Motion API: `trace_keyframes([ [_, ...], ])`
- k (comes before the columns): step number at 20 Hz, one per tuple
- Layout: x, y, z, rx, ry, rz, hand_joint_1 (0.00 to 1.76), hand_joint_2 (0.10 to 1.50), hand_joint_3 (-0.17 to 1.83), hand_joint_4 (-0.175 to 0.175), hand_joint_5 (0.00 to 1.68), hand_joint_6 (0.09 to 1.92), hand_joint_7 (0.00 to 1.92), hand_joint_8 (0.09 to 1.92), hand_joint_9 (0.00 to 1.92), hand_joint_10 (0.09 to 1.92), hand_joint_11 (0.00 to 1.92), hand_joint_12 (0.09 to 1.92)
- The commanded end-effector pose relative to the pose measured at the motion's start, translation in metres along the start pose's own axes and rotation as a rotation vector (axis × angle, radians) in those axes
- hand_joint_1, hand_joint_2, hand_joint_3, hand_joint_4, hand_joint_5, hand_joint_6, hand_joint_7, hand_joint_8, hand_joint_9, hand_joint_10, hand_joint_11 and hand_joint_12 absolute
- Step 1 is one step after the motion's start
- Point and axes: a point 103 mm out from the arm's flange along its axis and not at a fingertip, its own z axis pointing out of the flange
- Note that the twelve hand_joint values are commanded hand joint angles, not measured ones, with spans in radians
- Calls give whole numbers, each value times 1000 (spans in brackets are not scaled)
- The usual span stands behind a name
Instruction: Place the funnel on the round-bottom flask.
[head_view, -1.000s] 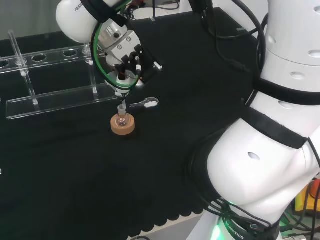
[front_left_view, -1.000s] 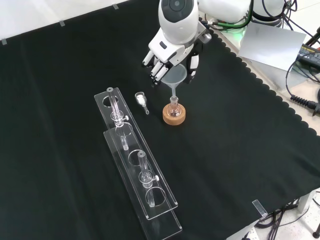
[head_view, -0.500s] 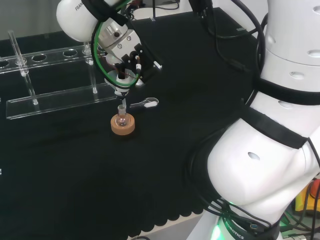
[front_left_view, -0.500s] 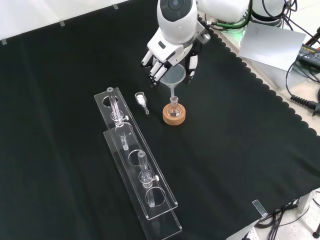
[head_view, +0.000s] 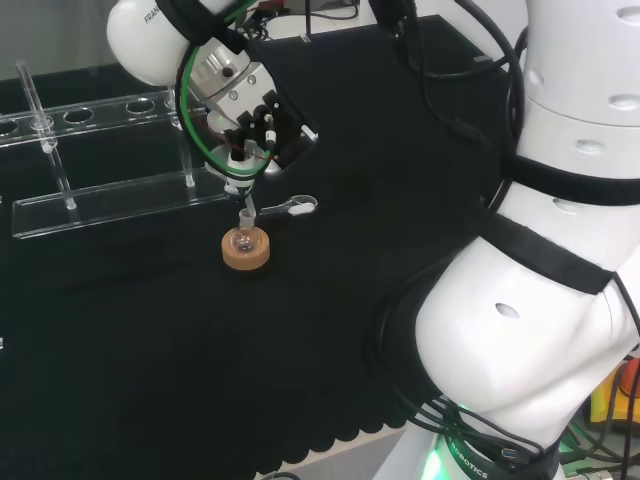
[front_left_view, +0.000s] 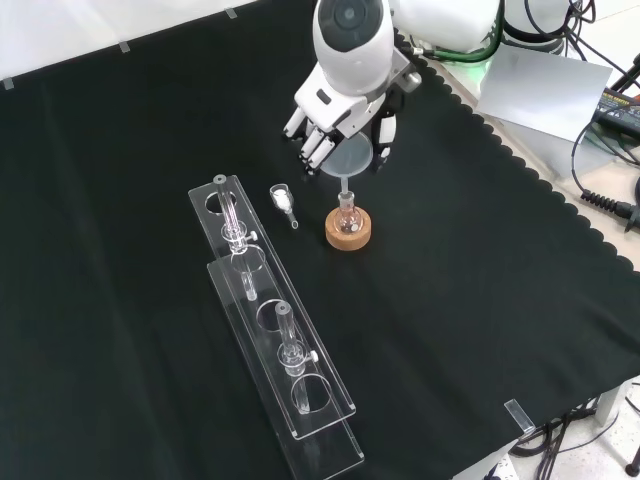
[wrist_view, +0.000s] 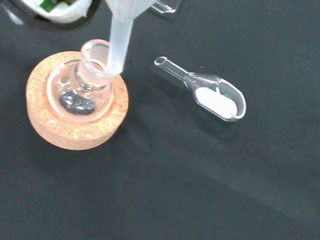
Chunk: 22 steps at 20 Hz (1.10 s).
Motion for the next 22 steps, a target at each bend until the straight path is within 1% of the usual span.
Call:
trace_keyframes([
  [1, 0, 2, 2, -6, 8, -16, 815, 686, 569, -59, 542, 593, 638, 708, 1180, 719, 561, 1261],
  [6, 2, 3, 1, 0, -1, -15, 815, 686, 570, -59, 542, 594, 638, 709, 1179, 719, 561, 1261],
  [8, 2, 3, 1, -2, 5, -19, 815, 686, 571, -59, 542, 594, 638, 709, 1179, 720, 561, 1261],
  [11, 10, 5, 1, 7, 27, -4, 815, 686, 571, -59, 542, 595, 638, 709, 1179, 720, 561, 1261],
  [17, 14, 7, 3, 5, 42, -16, 814, 686, 572, -59, 542, 596, 637, 710, 1179, 721, 561, 1261],
  [22, 11, 7, 7, -1, 48, -30, 814, 686, 573, -59, 542, 596, 637, 710, 1179, 721, 562, 1261],
])
